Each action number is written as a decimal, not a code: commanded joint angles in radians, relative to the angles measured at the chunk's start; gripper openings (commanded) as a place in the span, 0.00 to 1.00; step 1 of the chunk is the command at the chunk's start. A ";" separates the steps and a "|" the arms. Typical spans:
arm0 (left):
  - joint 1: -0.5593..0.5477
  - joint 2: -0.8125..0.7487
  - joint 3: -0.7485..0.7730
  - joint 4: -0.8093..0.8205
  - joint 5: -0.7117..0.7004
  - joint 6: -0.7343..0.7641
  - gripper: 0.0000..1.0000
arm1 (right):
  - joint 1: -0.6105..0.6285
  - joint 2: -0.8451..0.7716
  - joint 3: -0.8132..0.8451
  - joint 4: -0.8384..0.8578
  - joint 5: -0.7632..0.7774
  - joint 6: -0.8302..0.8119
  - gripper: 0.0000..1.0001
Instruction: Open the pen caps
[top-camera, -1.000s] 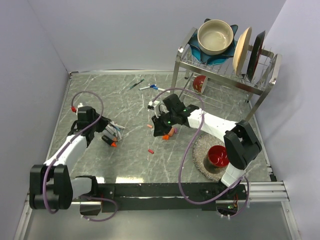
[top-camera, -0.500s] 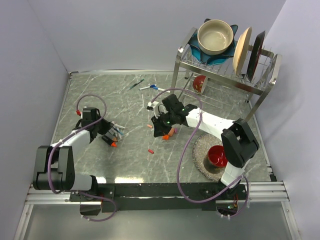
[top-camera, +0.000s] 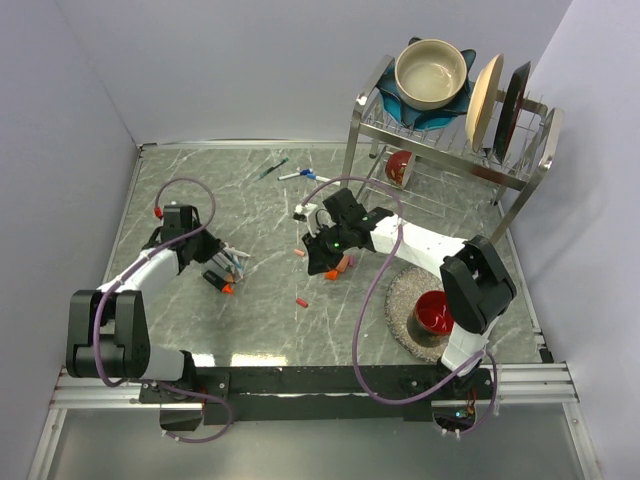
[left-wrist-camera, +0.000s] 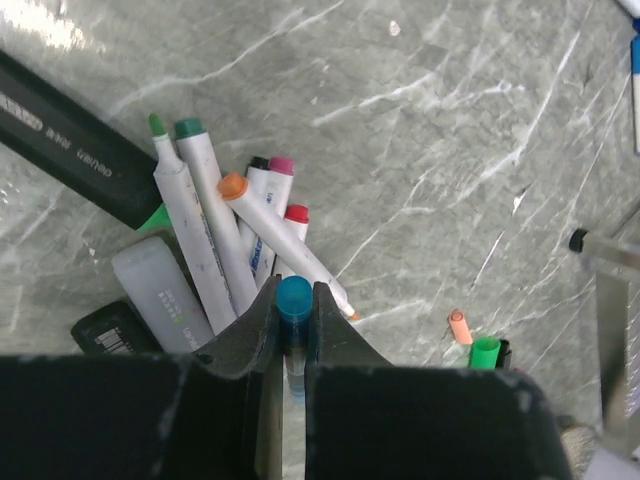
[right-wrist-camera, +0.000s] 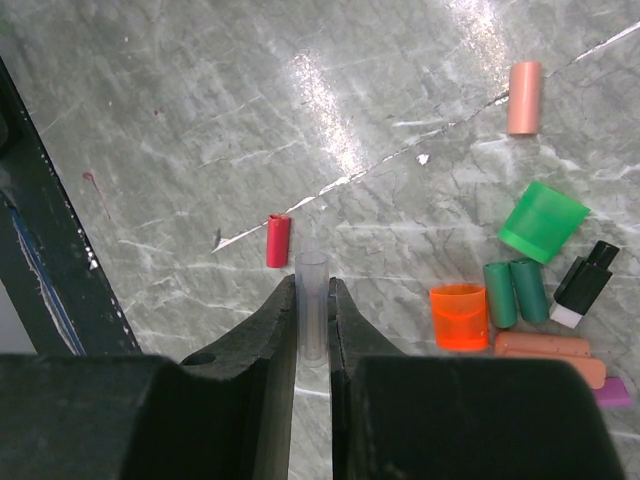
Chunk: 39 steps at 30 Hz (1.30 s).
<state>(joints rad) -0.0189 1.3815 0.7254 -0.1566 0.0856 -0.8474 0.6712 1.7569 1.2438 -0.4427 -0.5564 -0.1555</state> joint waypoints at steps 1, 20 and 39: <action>0.002 -0.018 0.087 -0.115 0.008 0.135 0.04 | -0.005 0.003 0.046 -0.001 0.003 -0.016 0.00; -0.138 0.180 0.256 -0.267 -0.119 0.295 0.09 | -0.005 0.006 0.052 -0.011 0.003 -0.022 0.00; -0.190 0.234 0.296 -0.308 -0.204 0.311 0.28 | -0.007 0.022 0.057 -0.013 0.065 -0.019 0.01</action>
<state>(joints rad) -0.2012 1.6180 0.9737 -0.4500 -0.0784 -0.5568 0.6712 1.7588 1.2461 -0.4583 -0.5419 -0.1703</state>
